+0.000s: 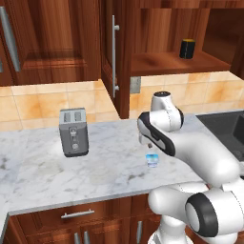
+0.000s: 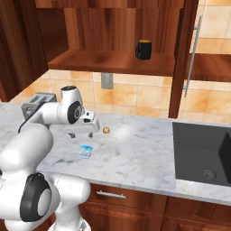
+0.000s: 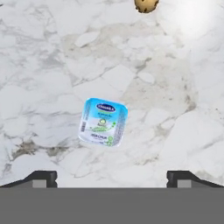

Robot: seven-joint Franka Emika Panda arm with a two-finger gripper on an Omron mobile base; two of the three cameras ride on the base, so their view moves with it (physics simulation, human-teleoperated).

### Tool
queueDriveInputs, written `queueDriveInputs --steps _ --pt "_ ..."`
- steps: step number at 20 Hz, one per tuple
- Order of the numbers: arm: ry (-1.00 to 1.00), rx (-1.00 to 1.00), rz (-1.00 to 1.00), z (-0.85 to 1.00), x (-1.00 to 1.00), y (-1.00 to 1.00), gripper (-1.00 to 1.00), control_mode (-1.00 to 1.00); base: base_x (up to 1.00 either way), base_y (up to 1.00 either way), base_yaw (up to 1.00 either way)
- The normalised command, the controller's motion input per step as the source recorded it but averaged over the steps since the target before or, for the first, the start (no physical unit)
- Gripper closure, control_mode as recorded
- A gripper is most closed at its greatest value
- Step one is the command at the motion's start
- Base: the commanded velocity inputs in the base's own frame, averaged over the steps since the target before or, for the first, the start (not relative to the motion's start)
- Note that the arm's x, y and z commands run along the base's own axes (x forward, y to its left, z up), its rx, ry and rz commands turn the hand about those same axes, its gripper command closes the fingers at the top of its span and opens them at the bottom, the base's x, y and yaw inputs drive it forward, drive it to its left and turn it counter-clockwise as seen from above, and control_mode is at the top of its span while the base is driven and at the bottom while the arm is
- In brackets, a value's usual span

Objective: Pick the yogurt and yogurt from the counter and place them in the cabinets closest to them.

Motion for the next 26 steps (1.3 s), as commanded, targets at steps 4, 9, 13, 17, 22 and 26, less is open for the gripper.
queueDriveInputs --steps 4,9,13,17,22,26 --pt "0.0 0.0 0.02 -0.29 0.08 0.07 -1.0 -1.0 0.0 0.0 0.0" --pt "0.0 0.0 0.01 -0.25 0.16 0.06 -1.0 -1.0 0.0 0.0 0.0" --pt "0.0 0.0 0.01 -0.24 0.14 0.02 -1.0 -1.0 0.0 0.0 0.0" --pt "-0.01 0.02 0.0 -0.2 0.07 0.0 -1.0 -1.0 0.0 0.0 0.0" --pt "-0.05 0.06 0.0 -0.16 0.0 0.0 -1.0 -1.0 0.0 0.0 0.0" --pt "-0.09 0.09 0.0 -0.13 0.0 -0.01 -1.0 -1.0 0.0 0.0 0.0"
